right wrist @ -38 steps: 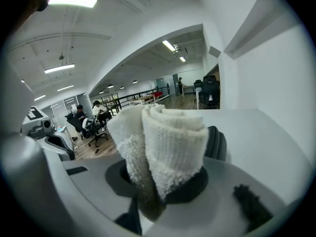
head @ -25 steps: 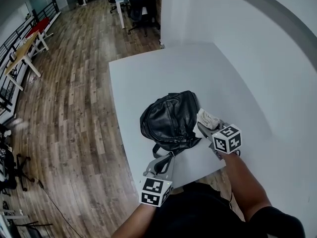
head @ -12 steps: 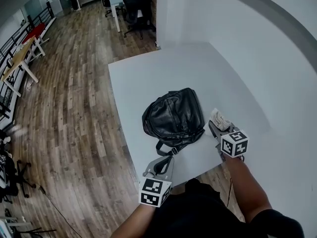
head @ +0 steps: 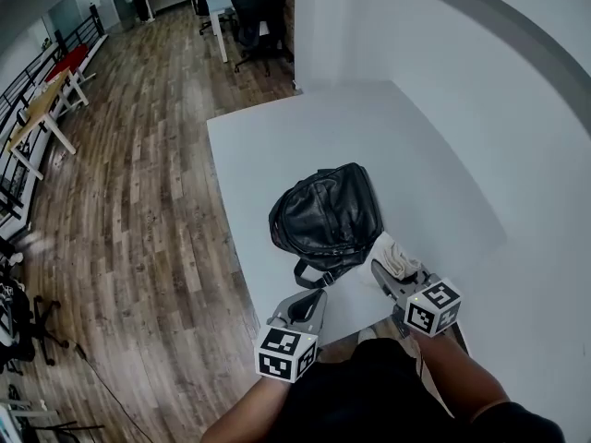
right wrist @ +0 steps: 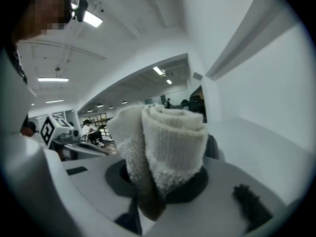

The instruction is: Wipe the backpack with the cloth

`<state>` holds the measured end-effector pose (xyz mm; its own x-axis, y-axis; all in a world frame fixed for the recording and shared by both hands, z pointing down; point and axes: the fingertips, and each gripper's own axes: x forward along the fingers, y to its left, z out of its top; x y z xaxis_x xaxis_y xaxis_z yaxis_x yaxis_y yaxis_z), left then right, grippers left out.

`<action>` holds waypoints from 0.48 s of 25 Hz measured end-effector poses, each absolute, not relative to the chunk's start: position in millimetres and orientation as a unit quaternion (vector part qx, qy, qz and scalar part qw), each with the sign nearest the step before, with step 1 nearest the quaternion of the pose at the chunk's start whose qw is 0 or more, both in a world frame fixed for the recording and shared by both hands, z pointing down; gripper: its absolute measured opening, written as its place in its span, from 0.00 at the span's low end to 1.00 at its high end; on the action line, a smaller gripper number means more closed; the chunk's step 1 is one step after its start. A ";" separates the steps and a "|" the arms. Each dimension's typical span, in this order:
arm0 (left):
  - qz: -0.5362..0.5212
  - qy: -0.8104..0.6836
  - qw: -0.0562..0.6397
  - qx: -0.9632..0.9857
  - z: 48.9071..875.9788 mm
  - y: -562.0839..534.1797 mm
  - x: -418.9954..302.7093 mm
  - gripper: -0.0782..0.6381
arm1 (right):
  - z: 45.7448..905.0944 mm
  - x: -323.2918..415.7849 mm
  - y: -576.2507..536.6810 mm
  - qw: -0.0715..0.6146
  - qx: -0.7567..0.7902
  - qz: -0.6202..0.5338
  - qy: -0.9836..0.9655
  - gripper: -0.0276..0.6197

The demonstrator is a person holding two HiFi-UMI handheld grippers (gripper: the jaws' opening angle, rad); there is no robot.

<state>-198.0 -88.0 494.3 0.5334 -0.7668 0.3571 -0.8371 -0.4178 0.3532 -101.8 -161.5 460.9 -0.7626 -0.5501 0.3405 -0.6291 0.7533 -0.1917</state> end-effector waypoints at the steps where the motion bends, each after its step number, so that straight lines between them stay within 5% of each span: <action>1: 0.065 -0.483 0.252 0.836 490.7 -86.3 -198.5 0.12 | 459.4 -108.3 -150.9 0.138 0.297 0.144 -0.934 0.18; 12: 0.038 -0.579 0.223 0.783 464.7 -72.1 -163.0 0.12 | 447.3 -64.3 -134.4 0.104 0.214 0.149 -0.960 0.18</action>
